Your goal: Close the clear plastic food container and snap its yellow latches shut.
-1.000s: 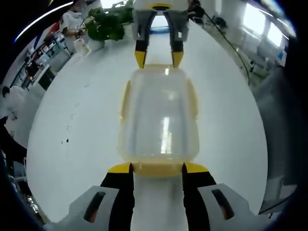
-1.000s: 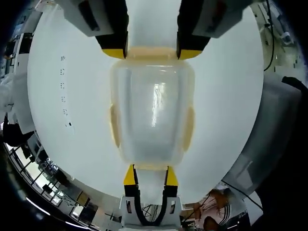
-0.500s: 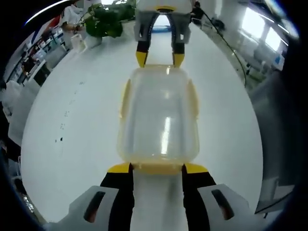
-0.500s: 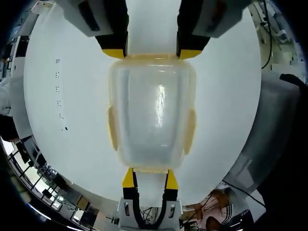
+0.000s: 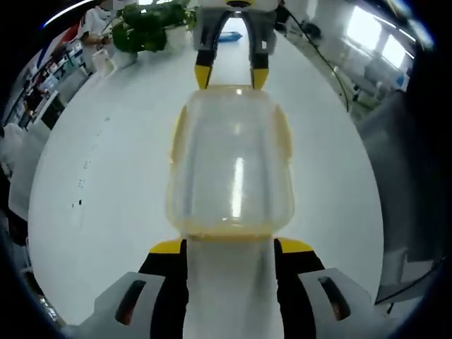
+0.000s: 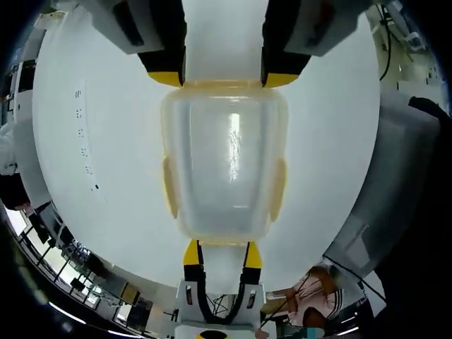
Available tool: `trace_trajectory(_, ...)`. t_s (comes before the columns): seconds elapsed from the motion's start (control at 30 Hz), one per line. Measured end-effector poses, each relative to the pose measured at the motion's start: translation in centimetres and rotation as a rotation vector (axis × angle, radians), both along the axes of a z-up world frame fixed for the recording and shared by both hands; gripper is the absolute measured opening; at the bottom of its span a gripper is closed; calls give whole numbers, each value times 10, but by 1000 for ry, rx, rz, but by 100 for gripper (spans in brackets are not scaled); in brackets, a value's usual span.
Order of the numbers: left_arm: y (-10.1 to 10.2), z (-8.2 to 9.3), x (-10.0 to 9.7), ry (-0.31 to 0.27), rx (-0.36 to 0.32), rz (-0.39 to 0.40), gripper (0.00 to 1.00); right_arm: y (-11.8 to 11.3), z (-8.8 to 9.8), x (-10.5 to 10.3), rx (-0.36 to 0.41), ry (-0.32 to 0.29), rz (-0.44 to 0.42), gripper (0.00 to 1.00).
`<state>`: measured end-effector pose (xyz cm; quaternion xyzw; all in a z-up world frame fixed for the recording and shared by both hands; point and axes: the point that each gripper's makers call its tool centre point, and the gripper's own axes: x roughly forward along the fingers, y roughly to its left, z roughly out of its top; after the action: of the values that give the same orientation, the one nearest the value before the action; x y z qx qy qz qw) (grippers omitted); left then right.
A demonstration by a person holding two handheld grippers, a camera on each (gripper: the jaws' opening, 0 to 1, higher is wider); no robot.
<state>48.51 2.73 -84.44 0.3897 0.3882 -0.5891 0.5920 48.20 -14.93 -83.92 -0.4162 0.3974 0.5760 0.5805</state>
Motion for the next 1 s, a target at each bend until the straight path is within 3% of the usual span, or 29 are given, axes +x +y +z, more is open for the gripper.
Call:
trace_trajectory(0.07, -1, 1, -1, -16, -21, 5, 49, -4, 2, 1, -1, 9, 4, 46)
trace_trajectory(0.1, -9, 7, -1, -11, -79, 36, 48, -2, 6, -1, 25, 29, -6, 48)
trace_trajectory(0.17, -12, 14, -1, -4, -113, 64, 49, -4, 13, -1, 38, 25, -12, 50)
trace_trajectory(0.4, -5, 39, 1, -18, -221, 138, 40, 8, 40, 2, 203, 4, -88, 39)
trace_trajectory(0.5, -6, 50, 5, -19, -302, 197, 33, 12, 43, -2, 244, 4, -105, 29)
trace_trajectory(0.63, -17, 64, 2, 3, -413, 228, 31, 17, 41, 2, 290, -14, -140, 28)
trace_trajectory(0.73, -17, 62, 0, -30, -387, 213, 31, 22, 41, 0, 320, 2, -152, 26)
trace_trajectory(0.83, -22, 58, 1, -19, -387, 206, 31, 26, 39, -1, 307, 1, -130, 26)
trace_trajectory(1.0, -45, 57, 3, -12, -402, 190, 31, 42, 46, 5, 326, -1, -113, 26)
